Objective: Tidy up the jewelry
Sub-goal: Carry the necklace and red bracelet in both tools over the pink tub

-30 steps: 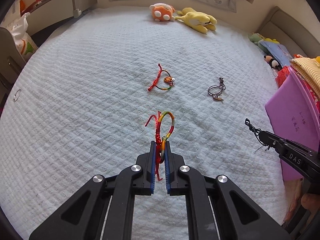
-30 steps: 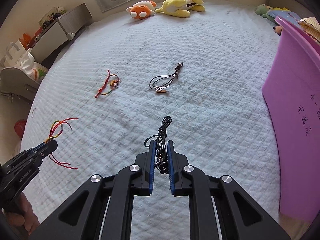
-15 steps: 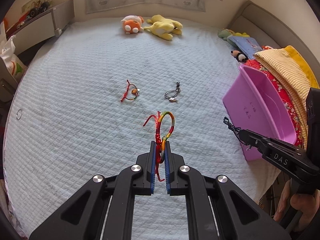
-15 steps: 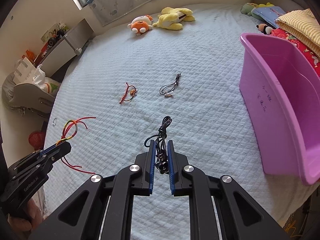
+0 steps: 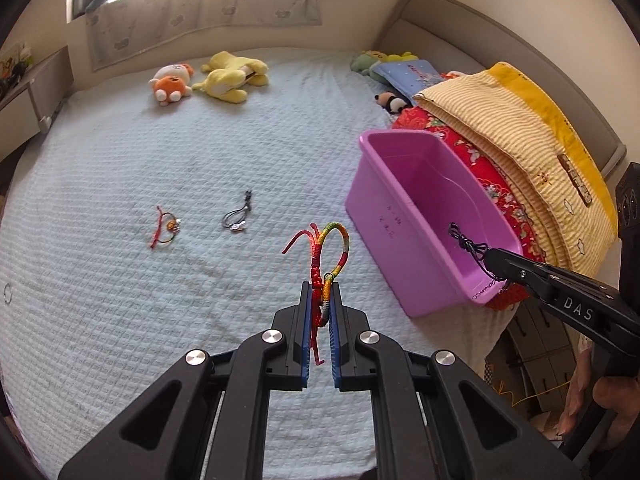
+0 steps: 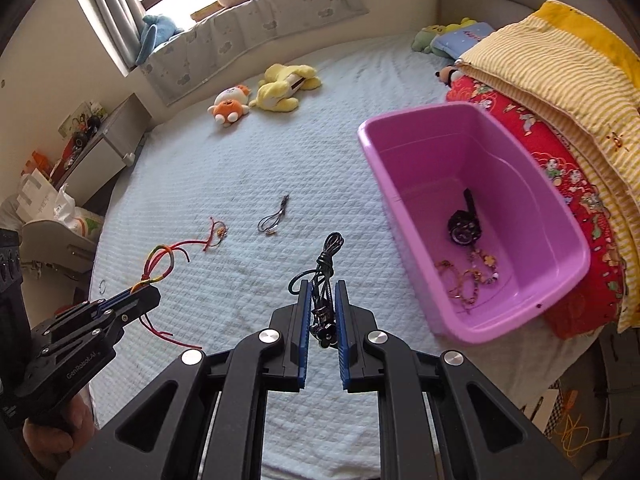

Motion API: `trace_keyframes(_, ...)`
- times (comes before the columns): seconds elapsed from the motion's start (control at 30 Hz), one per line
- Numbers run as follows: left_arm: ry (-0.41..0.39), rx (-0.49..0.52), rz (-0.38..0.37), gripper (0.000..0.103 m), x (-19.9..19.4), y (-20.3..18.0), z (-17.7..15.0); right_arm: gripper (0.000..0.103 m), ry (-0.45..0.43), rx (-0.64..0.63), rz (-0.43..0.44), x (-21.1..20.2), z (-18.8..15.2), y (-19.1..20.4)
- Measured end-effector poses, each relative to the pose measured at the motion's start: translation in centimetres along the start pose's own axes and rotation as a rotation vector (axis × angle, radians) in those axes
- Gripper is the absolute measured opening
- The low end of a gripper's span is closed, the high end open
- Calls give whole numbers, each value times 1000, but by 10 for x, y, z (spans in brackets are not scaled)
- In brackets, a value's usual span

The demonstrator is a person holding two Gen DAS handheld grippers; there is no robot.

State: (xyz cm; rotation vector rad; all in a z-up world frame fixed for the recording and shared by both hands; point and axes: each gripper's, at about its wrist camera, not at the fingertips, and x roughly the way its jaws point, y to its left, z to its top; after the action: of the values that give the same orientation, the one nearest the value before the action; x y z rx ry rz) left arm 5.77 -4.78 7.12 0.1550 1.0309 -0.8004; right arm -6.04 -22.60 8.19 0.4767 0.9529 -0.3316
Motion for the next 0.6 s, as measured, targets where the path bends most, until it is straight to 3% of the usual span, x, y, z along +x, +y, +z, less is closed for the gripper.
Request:
trace_keyframes(0.2,-26,14,-15,8,25,-70,28,12,-27,6,-2,-17,27,-70)
trace_keyframes(0.43,-4,-69,63,8,64,-137,51,12,28,-11,69,0,62,-153)
trace_keyframes(0.6,31,-117,112,8,89,-169,60,12,63,-80,103,15,84,-187)
